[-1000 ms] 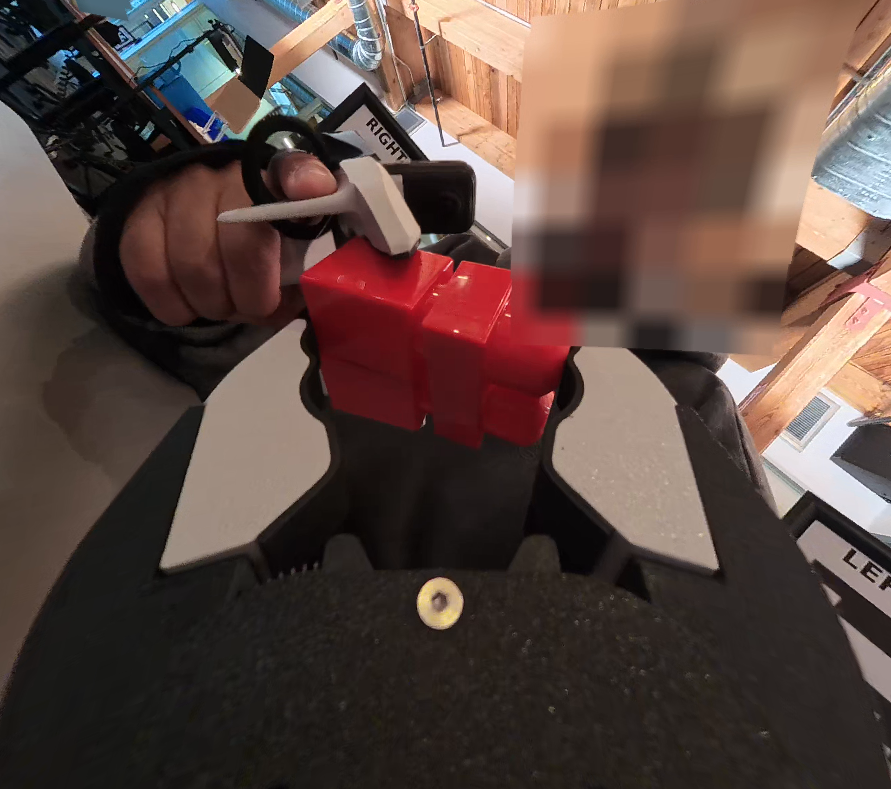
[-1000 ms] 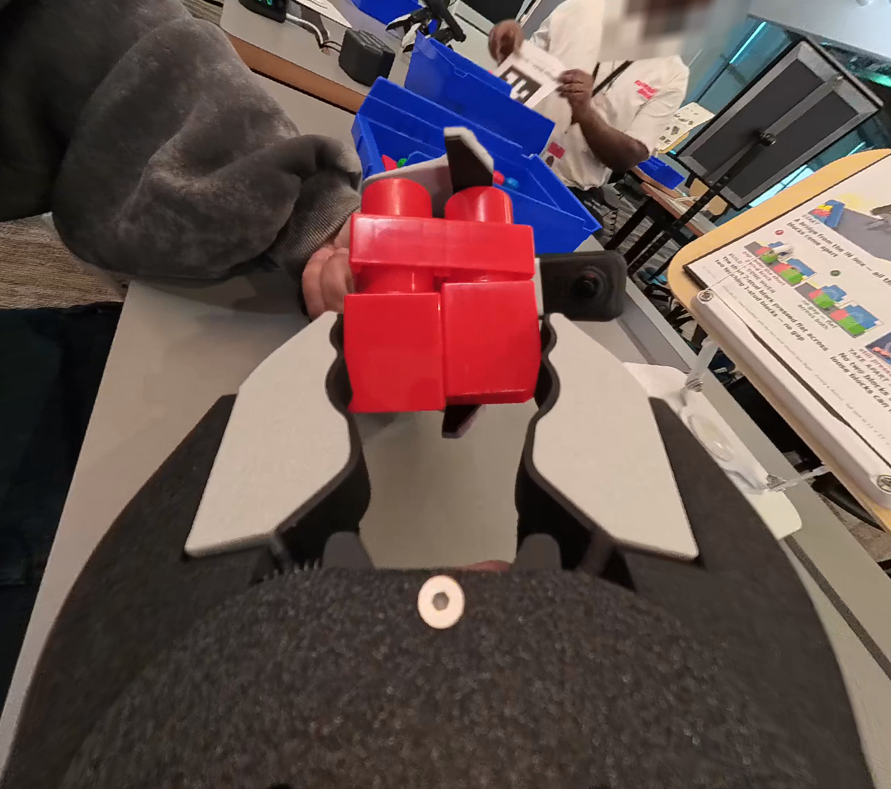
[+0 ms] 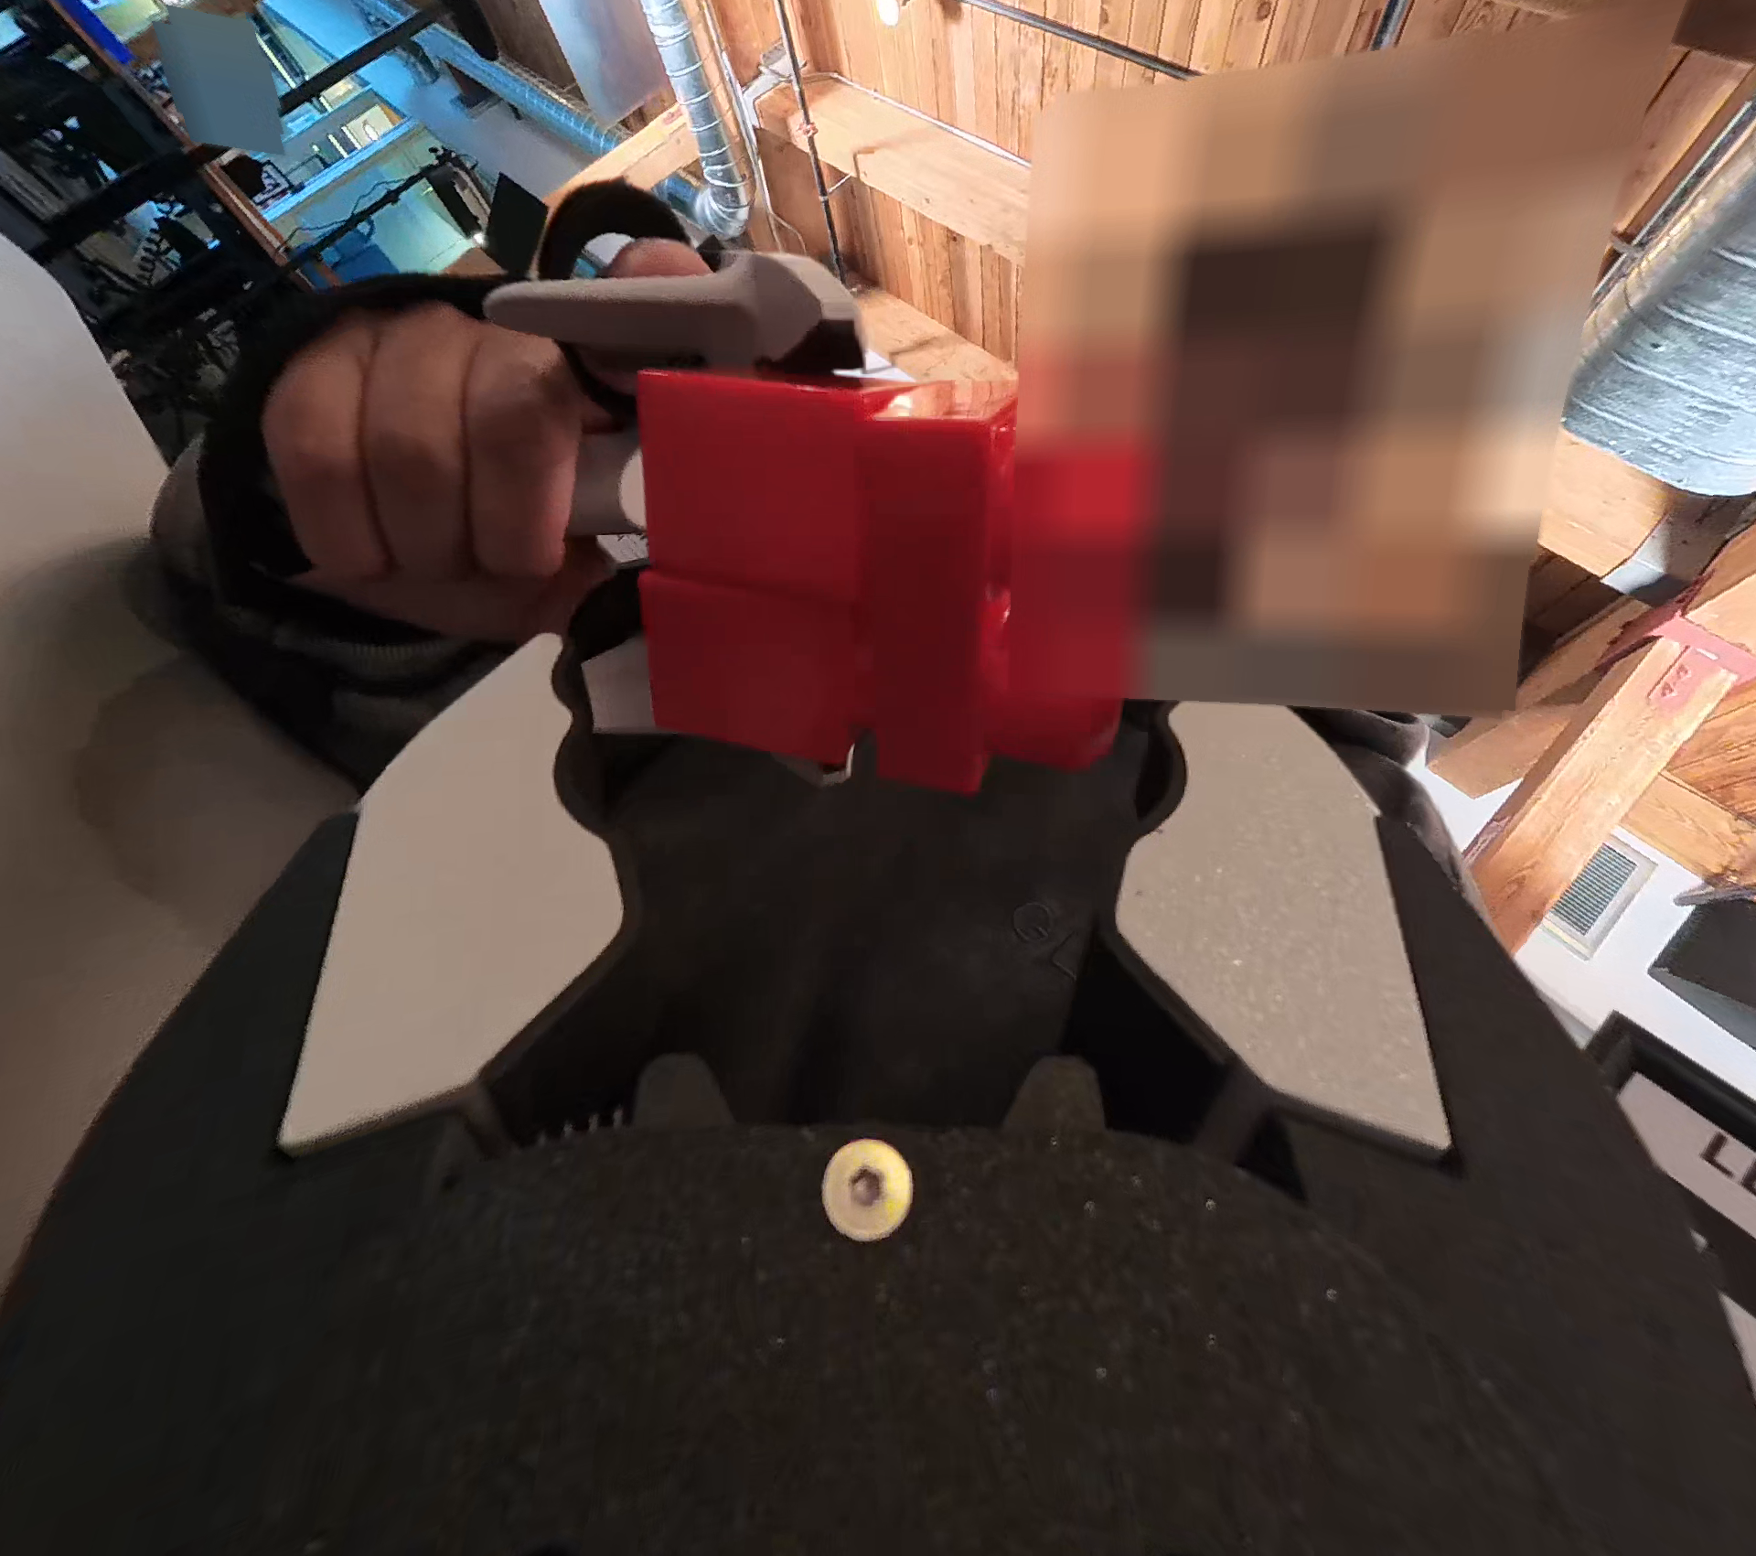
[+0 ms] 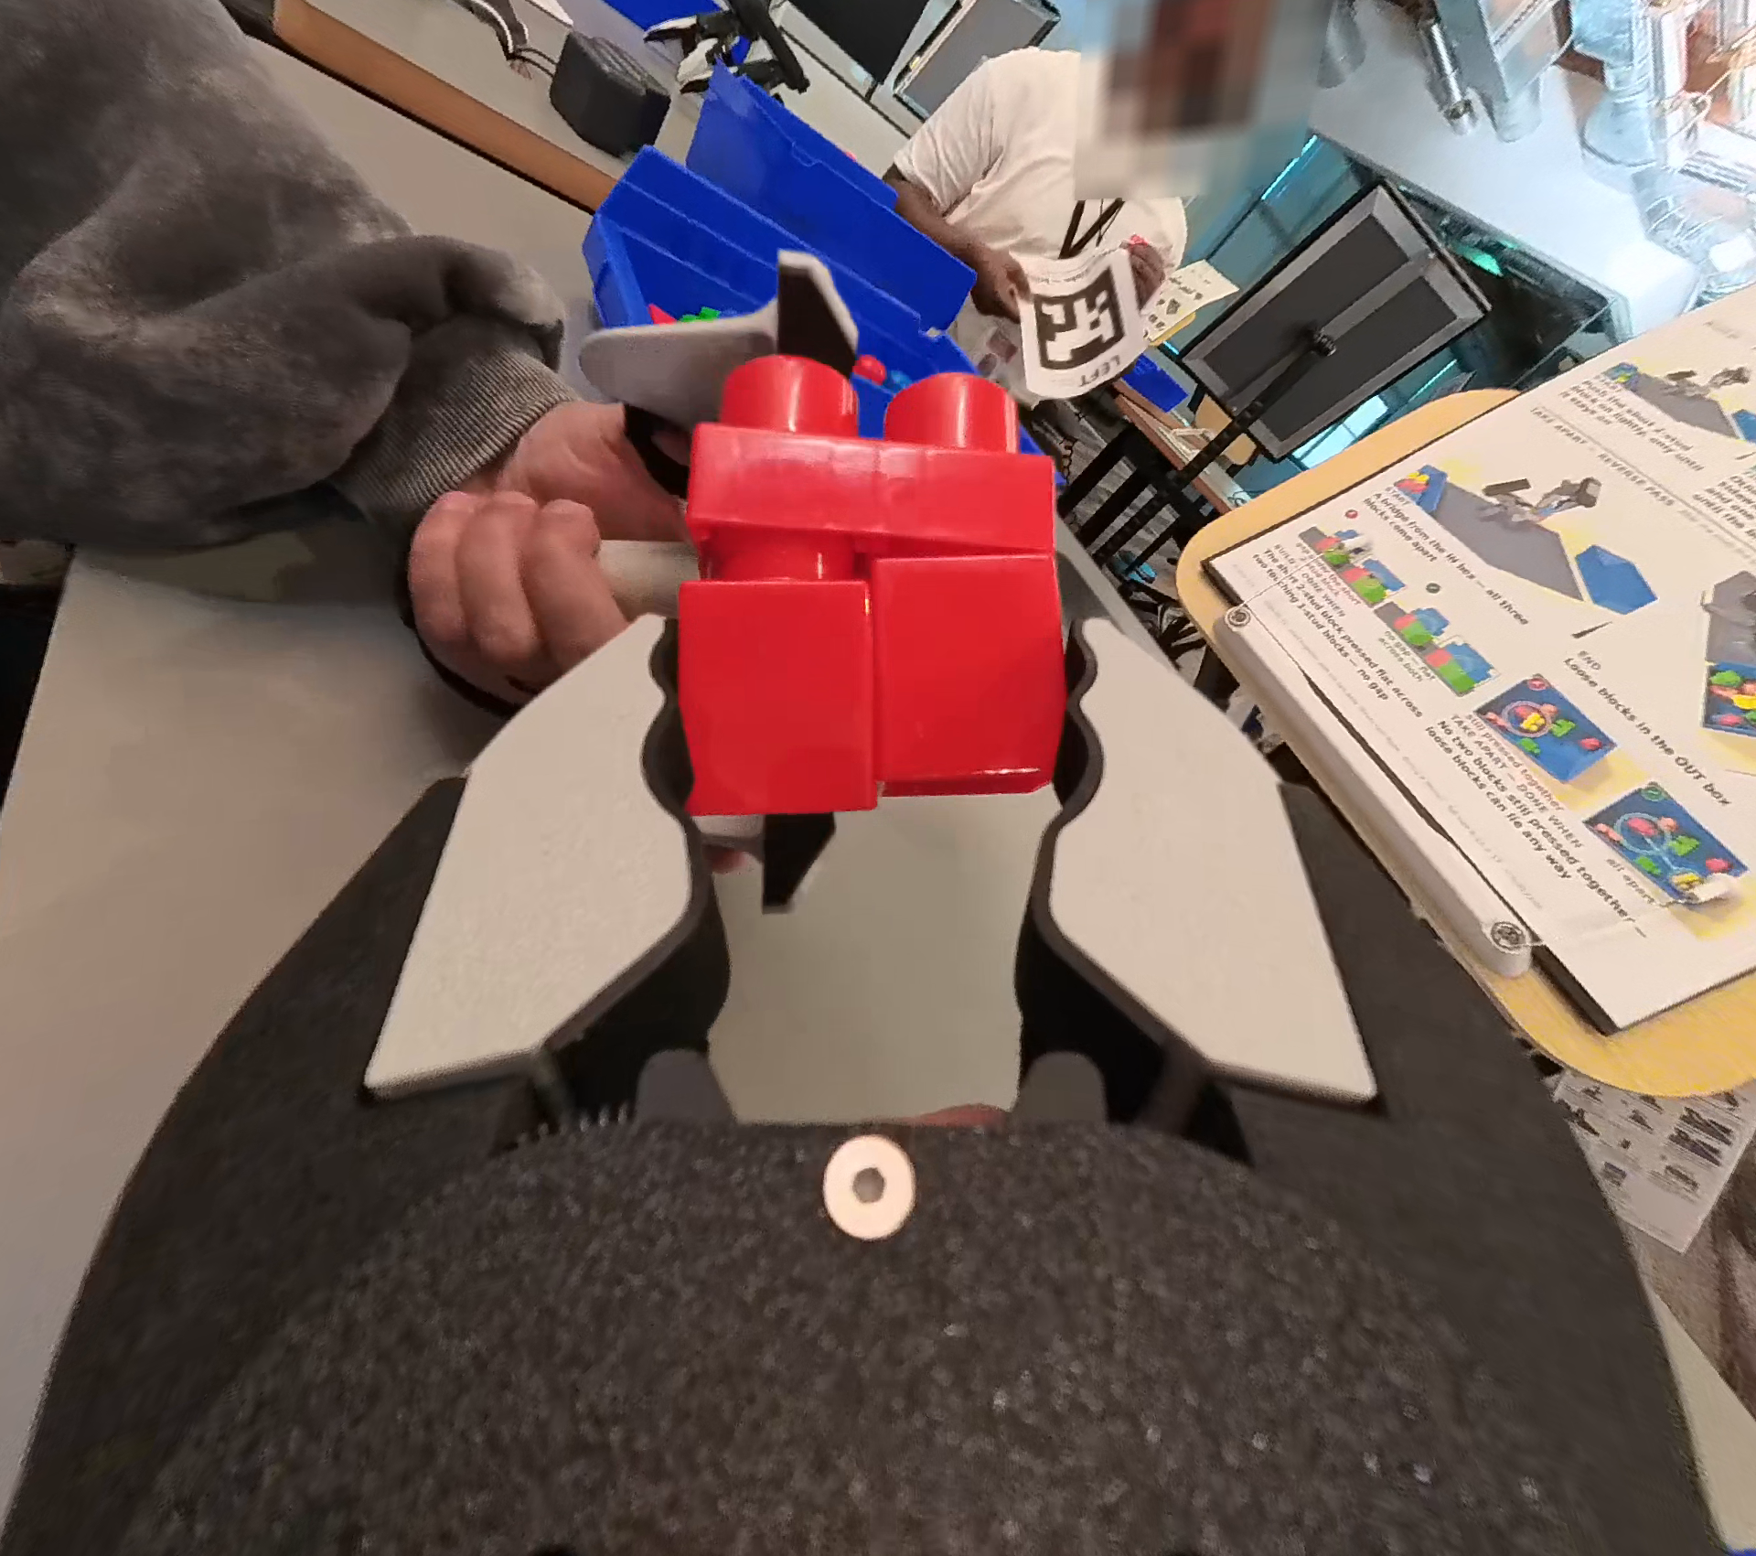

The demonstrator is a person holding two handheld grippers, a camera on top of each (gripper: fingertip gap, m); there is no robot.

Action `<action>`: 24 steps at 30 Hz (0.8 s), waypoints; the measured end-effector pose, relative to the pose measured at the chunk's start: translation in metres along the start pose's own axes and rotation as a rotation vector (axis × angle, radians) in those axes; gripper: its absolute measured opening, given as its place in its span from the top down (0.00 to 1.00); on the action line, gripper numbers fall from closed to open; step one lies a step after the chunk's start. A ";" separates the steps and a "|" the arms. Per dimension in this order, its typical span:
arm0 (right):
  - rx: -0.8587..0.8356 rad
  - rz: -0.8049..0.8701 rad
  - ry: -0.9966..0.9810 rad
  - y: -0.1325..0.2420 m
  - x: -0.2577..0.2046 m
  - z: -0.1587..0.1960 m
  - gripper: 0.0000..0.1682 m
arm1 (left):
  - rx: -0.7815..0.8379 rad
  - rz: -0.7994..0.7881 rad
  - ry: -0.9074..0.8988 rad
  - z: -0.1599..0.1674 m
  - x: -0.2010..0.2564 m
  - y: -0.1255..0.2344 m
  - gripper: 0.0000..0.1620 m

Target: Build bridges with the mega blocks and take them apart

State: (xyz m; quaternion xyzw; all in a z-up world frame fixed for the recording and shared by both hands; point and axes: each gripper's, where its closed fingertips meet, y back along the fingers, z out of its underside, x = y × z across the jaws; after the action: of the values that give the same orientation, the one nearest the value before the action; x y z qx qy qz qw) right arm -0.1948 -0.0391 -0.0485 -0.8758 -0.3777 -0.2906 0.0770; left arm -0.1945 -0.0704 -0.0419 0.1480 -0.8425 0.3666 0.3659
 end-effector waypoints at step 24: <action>-0.171 -0.184 -0.111 -0.007 -0.019 0.028 0.55 | -0.232 -0.127 -0.067 0.026 -0.017 -0.002 0.37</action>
State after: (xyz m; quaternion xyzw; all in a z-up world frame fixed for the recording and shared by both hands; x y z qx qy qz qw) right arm -0.1974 -0.0356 -0.0827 -0.8554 -0.4342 -0.2787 -0.0458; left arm -0.1947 -0.0906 -0.0652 0.1701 -0.8799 0.2377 0.3746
